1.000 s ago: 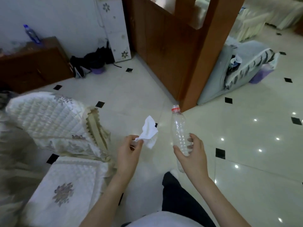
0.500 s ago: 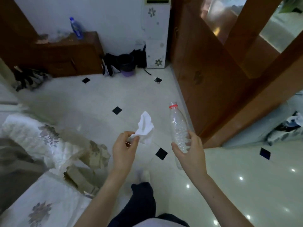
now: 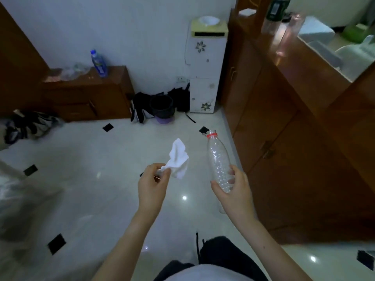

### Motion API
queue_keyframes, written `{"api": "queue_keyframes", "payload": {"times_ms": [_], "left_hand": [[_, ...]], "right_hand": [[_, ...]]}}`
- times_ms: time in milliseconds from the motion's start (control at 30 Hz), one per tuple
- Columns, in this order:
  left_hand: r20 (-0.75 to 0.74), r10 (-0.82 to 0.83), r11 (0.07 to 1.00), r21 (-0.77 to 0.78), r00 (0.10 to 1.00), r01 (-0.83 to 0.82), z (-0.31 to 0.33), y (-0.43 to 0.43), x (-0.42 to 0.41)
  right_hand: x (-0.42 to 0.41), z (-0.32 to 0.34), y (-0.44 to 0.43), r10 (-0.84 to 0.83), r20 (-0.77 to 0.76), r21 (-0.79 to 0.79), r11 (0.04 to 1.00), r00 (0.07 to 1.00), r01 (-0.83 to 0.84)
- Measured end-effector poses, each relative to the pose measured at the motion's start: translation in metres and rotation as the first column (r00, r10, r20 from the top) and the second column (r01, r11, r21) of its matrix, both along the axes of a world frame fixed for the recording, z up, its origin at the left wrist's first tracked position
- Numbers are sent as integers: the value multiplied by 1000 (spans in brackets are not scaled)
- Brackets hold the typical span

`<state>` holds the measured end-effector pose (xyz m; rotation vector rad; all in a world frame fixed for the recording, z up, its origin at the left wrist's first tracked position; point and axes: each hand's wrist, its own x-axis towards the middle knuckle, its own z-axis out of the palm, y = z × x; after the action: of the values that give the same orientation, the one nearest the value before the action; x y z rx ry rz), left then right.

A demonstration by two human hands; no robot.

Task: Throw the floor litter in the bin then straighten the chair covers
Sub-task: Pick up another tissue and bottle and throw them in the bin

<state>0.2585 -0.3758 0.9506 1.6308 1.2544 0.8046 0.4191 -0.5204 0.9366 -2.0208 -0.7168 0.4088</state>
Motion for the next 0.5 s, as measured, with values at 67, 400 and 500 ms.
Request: {"api": "queue_keyframes", "payload": {"times_ms": [67,400,500], "left_hand": [[-5,0,1000,-3,1000,0,-2,34,26],[-18,136,985,-106,991,-137,-39,190,168],[-18,191,977,-97,982,-191,-28,245,211]], "right_hand": [[26,0,34,4,-7,2,1000,1000,-4],[196,-24,223,105,-17,-21,994,994,-105],[247,-15,286,170,-3,-32,985,985,-170]]}}
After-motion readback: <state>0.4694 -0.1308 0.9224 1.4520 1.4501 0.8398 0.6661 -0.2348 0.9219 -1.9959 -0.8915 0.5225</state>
